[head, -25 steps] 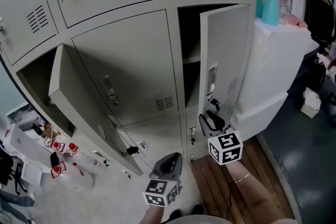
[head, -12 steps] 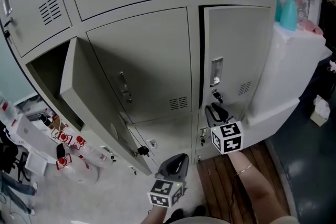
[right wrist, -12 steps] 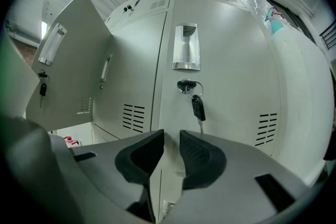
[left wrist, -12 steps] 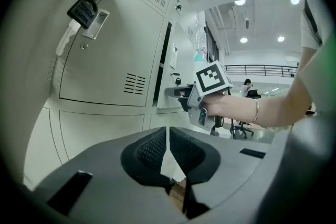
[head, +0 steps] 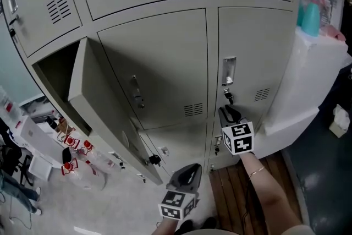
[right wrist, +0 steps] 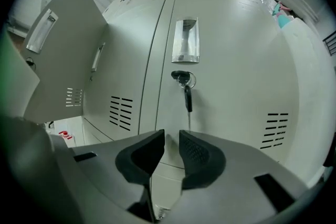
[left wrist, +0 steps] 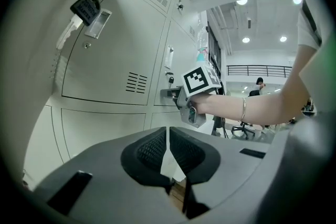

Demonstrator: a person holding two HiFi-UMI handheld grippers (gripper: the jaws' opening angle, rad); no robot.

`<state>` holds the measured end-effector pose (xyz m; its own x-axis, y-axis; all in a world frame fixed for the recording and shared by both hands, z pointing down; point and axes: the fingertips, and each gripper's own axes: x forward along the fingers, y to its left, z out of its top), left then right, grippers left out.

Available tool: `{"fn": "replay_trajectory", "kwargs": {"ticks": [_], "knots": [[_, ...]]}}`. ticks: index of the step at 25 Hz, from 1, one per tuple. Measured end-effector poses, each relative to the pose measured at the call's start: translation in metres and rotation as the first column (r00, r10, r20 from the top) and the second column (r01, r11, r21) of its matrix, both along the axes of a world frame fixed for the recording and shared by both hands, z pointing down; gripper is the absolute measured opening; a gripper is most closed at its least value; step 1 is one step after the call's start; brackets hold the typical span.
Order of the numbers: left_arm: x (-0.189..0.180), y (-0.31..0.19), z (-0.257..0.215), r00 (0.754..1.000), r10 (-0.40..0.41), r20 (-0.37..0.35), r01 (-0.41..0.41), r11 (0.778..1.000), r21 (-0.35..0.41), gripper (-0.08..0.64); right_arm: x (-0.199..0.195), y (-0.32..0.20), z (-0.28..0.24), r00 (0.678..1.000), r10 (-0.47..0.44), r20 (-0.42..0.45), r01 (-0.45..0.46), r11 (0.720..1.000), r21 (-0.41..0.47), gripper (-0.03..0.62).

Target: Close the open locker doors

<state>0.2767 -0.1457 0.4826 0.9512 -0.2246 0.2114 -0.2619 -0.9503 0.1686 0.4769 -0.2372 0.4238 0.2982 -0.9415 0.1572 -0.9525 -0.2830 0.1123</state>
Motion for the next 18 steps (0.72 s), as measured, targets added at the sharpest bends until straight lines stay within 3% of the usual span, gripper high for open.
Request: {"fn": "replay_trajectory", "kwargs": {"ticks": [9, 18], "knots": [[-0.004, 0.002, -0.006, 1.0, -0.017, -0.005, 0.017, 1.0, 0.011, 0.021, -0.001, 0.007, -0.001, 1.0, 0.0, 0.006, 0.0, 1.0, 0.002, 0.049], [-0.022, 0.017, -0.008, 0.998, -0.057, -0.017, 0.058, 0.997, 0.048, 0.021, -0.049, 0.065, 0.022, 0.993, -0.049, 0.104, 0.048, 0.999, 0.01, 0.048]]}}
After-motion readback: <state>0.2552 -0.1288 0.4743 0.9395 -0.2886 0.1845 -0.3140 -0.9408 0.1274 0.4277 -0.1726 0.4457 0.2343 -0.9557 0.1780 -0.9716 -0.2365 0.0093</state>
